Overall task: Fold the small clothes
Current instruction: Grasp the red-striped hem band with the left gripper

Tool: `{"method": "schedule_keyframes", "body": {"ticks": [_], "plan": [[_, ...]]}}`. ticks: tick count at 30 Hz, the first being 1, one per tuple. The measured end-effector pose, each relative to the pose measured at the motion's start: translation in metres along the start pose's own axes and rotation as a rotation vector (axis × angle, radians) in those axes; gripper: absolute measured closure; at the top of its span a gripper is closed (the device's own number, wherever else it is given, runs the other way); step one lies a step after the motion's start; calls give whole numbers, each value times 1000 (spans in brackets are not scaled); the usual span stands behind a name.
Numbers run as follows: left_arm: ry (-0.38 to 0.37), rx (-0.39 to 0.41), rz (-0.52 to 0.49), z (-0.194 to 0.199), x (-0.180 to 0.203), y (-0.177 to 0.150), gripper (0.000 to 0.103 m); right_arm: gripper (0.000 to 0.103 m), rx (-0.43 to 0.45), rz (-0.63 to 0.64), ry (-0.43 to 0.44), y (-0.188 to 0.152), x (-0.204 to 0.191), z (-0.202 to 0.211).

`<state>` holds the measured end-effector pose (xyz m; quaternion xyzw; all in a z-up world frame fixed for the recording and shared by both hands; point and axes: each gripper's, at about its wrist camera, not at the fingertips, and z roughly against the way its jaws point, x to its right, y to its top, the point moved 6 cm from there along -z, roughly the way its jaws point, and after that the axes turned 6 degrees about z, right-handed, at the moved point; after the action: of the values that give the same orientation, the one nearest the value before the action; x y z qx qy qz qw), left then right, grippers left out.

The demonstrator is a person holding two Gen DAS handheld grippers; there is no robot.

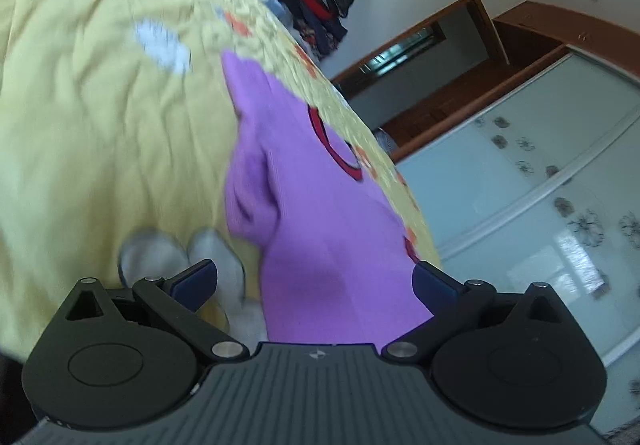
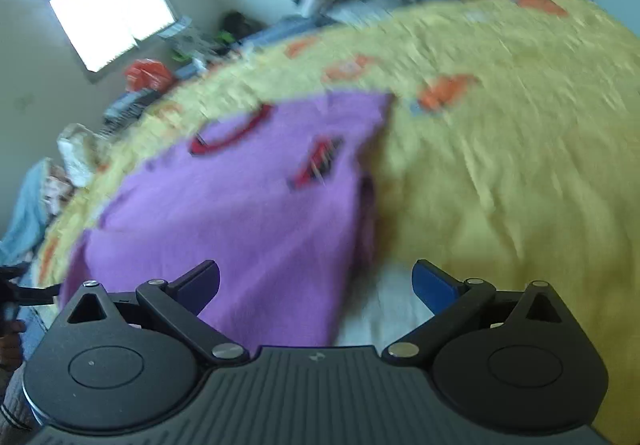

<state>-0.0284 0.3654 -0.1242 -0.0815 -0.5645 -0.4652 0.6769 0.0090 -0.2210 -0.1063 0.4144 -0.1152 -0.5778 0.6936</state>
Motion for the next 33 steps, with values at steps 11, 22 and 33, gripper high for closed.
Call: {"method": "schedule_keyframes", "body": {"ticks": [11,22,33], "plan": [[-188,61,281,10,-25,-29,0,0,84,-67,23,-44,-6,31],[-173,-27,306,-14,-13,-26,0,0,76,-30,31,-48,-10,33],[-163,-108,289,-25,-6,-31,3,0,130,-144,-32,-61,-17,56]]}}
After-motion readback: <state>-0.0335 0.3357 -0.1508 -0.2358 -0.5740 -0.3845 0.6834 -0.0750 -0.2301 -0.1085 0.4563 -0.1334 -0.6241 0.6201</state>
